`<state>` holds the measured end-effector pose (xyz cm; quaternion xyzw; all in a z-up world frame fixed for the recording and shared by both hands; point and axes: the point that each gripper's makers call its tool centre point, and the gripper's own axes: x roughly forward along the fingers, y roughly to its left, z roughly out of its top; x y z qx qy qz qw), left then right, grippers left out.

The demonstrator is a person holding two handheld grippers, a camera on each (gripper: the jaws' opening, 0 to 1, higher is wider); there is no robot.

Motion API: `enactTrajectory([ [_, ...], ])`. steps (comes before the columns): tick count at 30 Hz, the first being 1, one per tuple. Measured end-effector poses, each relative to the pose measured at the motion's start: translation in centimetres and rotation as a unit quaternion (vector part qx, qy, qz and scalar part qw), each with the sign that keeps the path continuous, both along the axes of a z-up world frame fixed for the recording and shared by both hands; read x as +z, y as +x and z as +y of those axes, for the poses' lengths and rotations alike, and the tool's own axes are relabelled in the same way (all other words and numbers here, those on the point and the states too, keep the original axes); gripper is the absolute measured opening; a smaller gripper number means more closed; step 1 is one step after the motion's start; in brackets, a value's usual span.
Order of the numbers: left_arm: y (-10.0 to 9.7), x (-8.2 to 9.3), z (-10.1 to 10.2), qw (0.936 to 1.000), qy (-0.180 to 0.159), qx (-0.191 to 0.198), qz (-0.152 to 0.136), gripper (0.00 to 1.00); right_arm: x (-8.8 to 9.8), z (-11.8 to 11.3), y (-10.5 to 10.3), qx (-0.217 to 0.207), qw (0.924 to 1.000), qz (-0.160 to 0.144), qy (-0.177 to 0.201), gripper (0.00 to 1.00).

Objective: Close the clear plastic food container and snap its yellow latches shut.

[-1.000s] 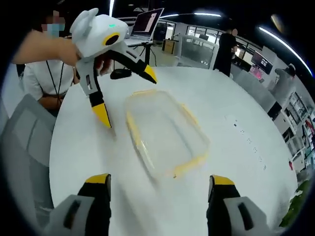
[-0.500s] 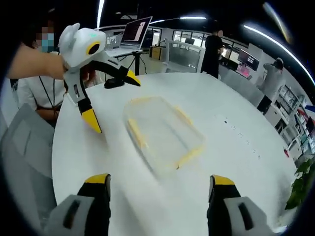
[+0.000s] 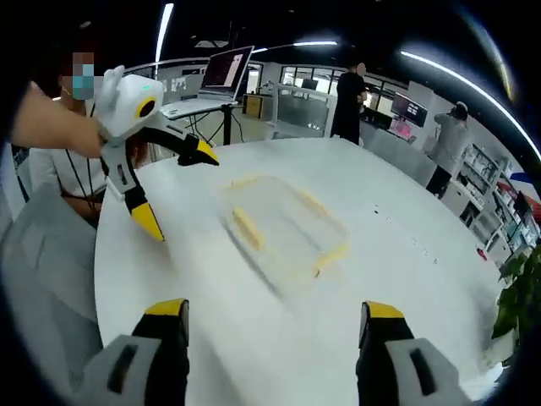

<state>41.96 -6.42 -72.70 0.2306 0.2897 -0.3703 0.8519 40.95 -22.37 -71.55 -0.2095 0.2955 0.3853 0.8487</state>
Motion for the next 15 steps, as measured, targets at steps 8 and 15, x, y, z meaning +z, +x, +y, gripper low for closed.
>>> enactTrajectory([
  [8, -2.3, -0.2, 0.6, 0.9995, -0.019, 0.024, -0.002, 0.91, 0.7, -0.7, -1.5, -0.021, 0.999, -0.034, 0.021, 0.84],
  [15, -3.9, 0.1, 1.7, 0.9977, -0.044, 0.051, -0.009, 0.93, 1.5, -2.0, -2.8, -0.045, 0.9967, -0.051, 0.043, 0.85],
])
